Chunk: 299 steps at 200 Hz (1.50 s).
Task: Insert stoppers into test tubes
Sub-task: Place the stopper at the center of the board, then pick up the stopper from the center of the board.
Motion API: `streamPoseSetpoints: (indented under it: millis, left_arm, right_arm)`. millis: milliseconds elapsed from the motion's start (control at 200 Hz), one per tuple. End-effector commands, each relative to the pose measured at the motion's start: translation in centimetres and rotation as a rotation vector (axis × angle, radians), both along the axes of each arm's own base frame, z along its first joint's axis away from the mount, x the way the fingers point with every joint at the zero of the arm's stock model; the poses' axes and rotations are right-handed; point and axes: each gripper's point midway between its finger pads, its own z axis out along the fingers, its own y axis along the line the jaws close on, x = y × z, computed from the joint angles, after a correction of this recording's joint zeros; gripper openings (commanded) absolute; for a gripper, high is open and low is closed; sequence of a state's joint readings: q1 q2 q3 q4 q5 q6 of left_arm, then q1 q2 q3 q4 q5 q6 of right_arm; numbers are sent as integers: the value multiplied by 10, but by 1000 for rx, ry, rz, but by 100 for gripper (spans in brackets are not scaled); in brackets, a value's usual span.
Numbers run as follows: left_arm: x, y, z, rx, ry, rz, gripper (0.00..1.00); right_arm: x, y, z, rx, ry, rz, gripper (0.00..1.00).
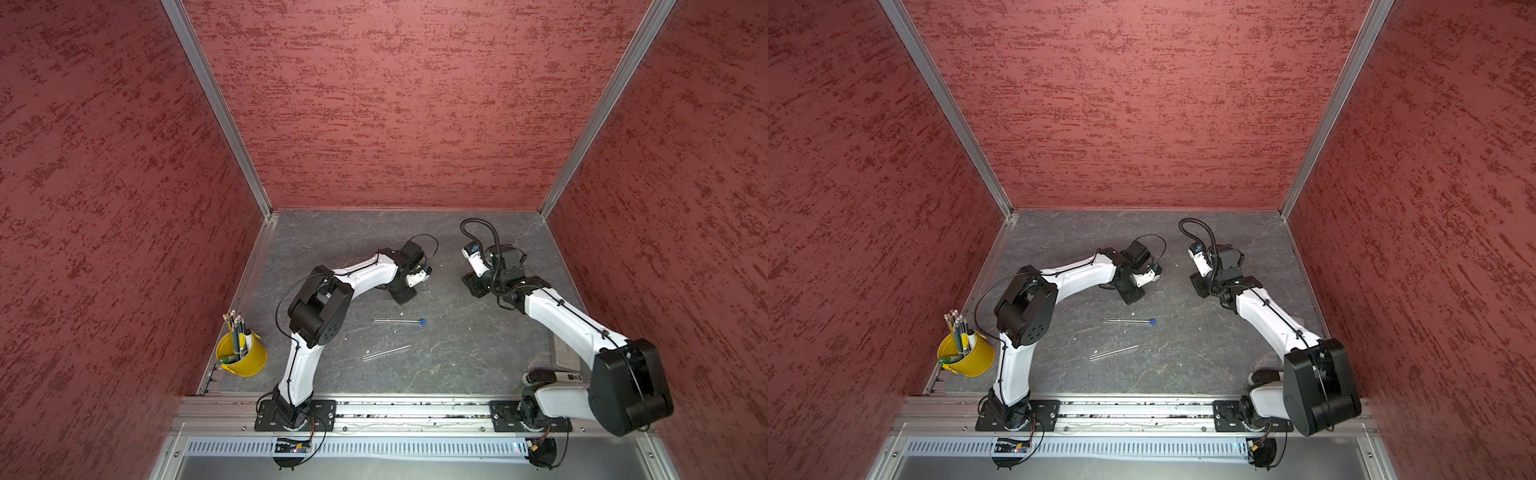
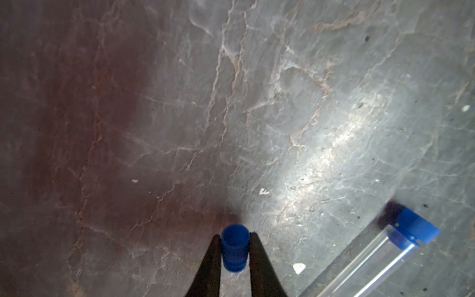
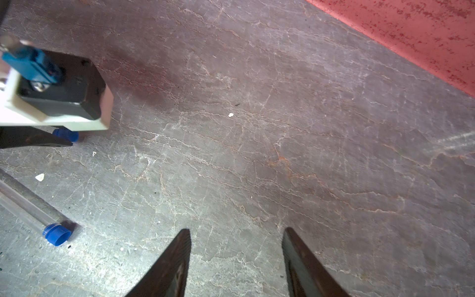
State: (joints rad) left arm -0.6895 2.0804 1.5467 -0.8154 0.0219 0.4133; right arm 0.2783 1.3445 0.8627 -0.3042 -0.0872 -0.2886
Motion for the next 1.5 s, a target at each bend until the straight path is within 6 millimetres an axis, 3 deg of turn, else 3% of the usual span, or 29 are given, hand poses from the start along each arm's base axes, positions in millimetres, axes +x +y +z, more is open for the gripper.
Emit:
streamPoseSetpoints:
  millis: [0, 406, 571, 731, 952, 1097, 1112, 1192, 1493]
  left_arm:
    - [-2, -1, -8, 0, 23, -27, 21]
    - [1, 4, -11, 6, 26, -15, 25]
    - [5, -3, 3, -56, 2, -14, 37]
    - [6, -3, 5, -62, 13, -9, 43]
    - [11, -1, 49, -154, -57, 17, 48]
    - [10, 21, 80, -170, -83, 70, 48]
    - [9, 24, 82, -168, -84, 74, 48]
    - [3, 41, 92, -160, -88, 104, 49]
    - [-40, 101, 101, -192, -74, 239, 49]
  right_arm:
    - [3, -2, 4, 7, -22, -4, 60]
    - [4, 6, 1, 20, -9, 39, 60]
    - [2, 11, -1, 24, -4, 76, 60]
    - [-7, 29, -2, 32, -7, 225, 59]
    - [-21, 58, -3, 17, -75, 512, 62]
    - [-21, 74, -4, 31, -134, 648, 62]
    - [-21, 78, -12, 41, -113, 665, 62]
    - [-16, 91, -16, 40, -120, 725, 62]
    - [-12, 137, -44, -57, -81, 914, 58]
